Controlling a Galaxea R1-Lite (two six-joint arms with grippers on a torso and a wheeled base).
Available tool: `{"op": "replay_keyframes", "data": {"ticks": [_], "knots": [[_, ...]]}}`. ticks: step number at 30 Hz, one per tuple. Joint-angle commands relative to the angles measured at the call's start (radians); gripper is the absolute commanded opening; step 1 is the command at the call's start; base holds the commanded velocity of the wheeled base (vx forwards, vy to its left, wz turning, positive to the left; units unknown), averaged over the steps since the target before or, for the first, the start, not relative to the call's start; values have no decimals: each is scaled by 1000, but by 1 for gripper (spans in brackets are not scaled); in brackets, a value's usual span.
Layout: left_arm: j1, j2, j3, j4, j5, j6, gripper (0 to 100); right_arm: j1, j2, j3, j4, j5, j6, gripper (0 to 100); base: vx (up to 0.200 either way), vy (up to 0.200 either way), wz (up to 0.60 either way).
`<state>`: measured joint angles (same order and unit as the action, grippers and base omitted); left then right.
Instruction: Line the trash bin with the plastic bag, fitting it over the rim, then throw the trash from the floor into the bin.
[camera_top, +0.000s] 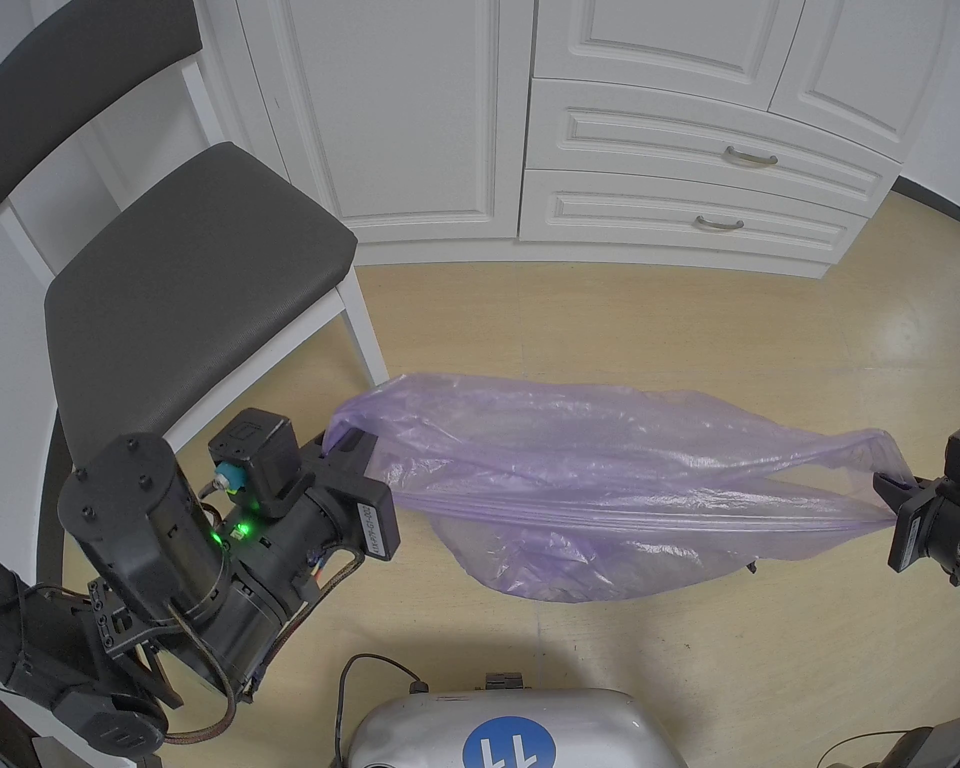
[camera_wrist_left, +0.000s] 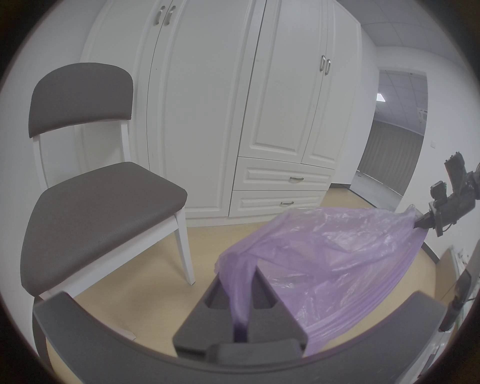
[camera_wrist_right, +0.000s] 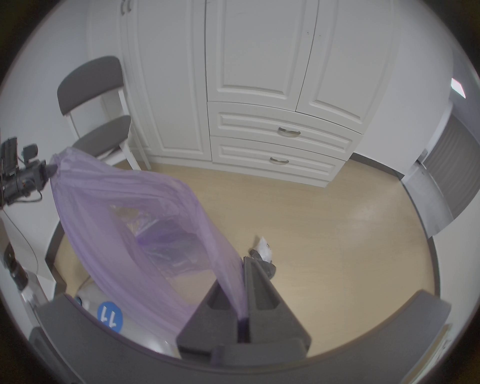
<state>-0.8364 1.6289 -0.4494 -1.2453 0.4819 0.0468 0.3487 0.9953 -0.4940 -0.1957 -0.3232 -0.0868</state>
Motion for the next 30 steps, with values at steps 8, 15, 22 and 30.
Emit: {"op": "replay_keyframes", "data": {"ticks": [8, 15, 22, 30], "knots": [[28, -11, 55, 1, -97, -7, 0, -34, -14, 19, 9, 0, -37, 0, 0, 0, 0], [22, -17, 66, -9, -207, 5, 0, -16, -18, -8, 1, 15, -76, 0, 0, 0, 0], [19, 52, -57, -8, -416, 99, 0, -16, 129, -167, -4, 96, -257, 0, 0, 0, 0], [-66, 157, -193, -5, -453, 105, 0, 93, 266, -224, -91, 107, -284, 0, 0, 0, 0]]}}
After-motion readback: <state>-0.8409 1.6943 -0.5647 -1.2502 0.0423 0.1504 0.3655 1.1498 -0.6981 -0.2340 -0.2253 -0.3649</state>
